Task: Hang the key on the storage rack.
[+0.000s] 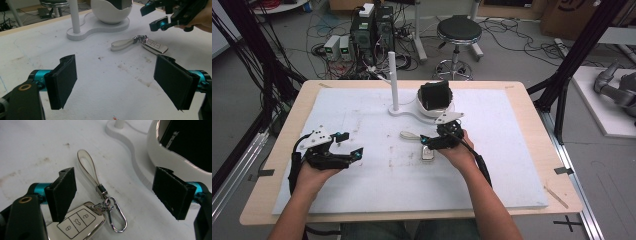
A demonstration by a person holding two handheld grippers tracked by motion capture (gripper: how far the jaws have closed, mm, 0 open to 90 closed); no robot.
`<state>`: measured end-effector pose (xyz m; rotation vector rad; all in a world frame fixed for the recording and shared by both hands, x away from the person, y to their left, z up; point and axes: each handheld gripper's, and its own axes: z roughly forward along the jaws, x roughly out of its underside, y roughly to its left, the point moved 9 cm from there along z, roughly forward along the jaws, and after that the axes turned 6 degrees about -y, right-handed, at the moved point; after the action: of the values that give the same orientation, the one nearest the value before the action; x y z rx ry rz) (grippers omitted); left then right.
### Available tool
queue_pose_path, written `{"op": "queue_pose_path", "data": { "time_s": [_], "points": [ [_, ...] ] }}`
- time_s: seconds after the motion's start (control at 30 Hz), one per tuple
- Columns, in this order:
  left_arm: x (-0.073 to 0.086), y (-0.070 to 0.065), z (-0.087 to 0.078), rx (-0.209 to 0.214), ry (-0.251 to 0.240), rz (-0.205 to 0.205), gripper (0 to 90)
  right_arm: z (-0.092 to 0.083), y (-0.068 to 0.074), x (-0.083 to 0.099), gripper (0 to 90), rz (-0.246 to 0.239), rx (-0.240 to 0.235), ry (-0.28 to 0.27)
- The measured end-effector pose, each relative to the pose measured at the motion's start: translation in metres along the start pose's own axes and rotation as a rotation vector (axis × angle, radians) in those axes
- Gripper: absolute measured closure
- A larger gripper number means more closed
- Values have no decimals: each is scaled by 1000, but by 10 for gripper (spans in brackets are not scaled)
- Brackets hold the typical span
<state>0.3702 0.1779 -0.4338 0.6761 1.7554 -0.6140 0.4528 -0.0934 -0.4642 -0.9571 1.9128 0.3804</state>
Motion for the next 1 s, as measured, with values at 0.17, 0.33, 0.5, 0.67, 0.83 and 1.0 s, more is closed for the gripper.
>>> {"op": "queue_pose_path", "data": {
  "time_s": [0.17,0.33,0.5,0.67,0.83,1.0],
  "points": [
    [1,-4,3,13,12,14,187,22,5,10,198,-14,1,66],
    [3,-5,4,17,18,13,187,38,11,18,201,-10,-11,114],
    [4,-1,3,10,18,2,187,49,14,26,322,32,-59,140],
    [5,-1,4,13,21,-3,187,46,19,25,592,51,-95,141],
    [5,-3,4,16,23,3,187,44,27,23,822,0,-114,154],
    [5,-1,3,11,18,-1,187,40,27,22,830,-13,-107,164]
  ]
}}
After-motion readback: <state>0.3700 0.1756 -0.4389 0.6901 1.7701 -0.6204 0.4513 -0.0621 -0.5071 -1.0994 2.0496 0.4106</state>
